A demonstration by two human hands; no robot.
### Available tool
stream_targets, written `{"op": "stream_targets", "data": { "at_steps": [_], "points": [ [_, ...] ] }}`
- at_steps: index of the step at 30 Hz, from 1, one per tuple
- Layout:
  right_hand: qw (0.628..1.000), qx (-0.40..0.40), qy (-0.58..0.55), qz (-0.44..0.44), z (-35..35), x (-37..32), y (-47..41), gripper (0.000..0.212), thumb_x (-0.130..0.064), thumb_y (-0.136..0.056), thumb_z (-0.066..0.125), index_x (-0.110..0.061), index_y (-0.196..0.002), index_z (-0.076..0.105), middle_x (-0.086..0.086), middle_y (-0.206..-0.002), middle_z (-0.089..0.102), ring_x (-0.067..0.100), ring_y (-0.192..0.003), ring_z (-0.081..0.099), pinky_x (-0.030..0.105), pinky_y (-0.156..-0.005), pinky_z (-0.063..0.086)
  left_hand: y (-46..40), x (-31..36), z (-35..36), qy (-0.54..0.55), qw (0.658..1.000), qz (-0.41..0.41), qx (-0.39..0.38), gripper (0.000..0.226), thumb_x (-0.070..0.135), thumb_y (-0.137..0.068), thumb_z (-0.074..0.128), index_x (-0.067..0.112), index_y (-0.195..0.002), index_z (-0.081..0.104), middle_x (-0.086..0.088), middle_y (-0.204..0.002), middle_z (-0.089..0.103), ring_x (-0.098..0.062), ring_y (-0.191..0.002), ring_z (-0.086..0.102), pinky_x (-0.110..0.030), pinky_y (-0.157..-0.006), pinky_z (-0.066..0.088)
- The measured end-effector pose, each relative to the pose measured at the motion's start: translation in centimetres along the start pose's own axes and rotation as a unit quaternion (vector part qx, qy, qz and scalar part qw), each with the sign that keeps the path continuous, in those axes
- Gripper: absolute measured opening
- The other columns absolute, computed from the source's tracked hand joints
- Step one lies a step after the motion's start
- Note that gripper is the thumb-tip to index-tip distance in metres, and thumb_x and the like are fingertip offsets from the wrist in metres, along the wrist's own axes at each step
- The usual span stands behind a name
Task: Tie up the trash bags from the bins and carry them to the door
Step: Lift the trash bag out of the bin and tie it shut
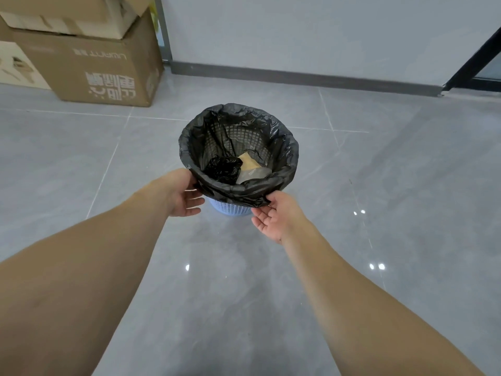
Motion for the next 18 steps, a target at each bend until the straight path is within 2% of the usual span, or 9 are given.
{"op": "stream_targets", "data": {
  "at_steps": [3, 6, 14, 18],
  "points": [
    [0.999, -0.009, 0.030, -0.016, -0.3, 0.0, 0.6, 0.010, -0.016, -0.089, 0.052, -0.011, -0.087, 0.060, 0.004, -0.080, 0.068, 0.017, -0.075, 0.064, 0.031, -0.069, 0.049, 0.4, 0.4, -0.9, -0.014, 1.000, -0.003, -0.006, 0.020, 0.016, -0.089, 0.040, 0.009, -0.088, 0.059, -0.008, -0.087, 0.063, -0.026, -0.079, 0.061, -0.039, -0.073, 0.049],
    [0.998, -0.022, 0.050, -0.038, -0.2, -0.3, 1.2, 0.012, -0.015, -0.089, 0.052, -0.010, -0.083, 0.062, 0.005, -0.074, 0.068, 0.017, -0.071, 0.065, 0.030, -0.066, 0.051, 1.0, 1.4, -1.6, -0.019, 1.000, 0.005, -0.014, 0.023, 0.017, -0.086, 0.040, 0.008, -0.091, 0.060, -0.009, -0.089, 0.066, -0.026, -0.084, 0.062, -0.040, -0.067, 0.048],
    [0.993, -0.048, 0.061, -0.095, 0.5, -3.1, 2.8, 0.012, -0.016, -0.090, 0.057, -0.011, -0.081, 0.063, 0.002, -0.060, 0.069, 0.013, -0.056, 0.067, 0.026, -0.056, 0.051, 3.3, 3.6, -2.6, -0.010, 0.998, 0.048, 0.025, 0.013, 0.019, -0.083, 0.045, 0.011, -0.077, 0.053, -0.005, -0.080, 0.053, -0.024, -0.073, 0.055, -0.037, -0.065, 0.047],
    [0.987, -0.036, 0.087, -0.133, 0.9, -5.2, 3.4, 0.009, -0.017, -0.091, 0.057, -0.013, -0.085, 0.063, 0.002, -0.070, 0.069, 0.011, -0.057, 0.066, 0.024, -0.055, 0.051, 4.3, 5.5, -2.0, 0.010, 0.994, 0.101, 0.049, 0.010, 0.020, -0.082, 0.046, 0.016, -0.076, 0.052, -0.001, -0.076, 0.052, -0.020, -0.069, 0.051, -0.033, -0.068, 0.046]
  ]
}}
Point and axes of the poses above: each hand's wrist, its own y-axis away from the middle knuckle, its own z-axis out of the palm, x = y × z, the point moved 10 cm from there along -y, towards the middle knuckle
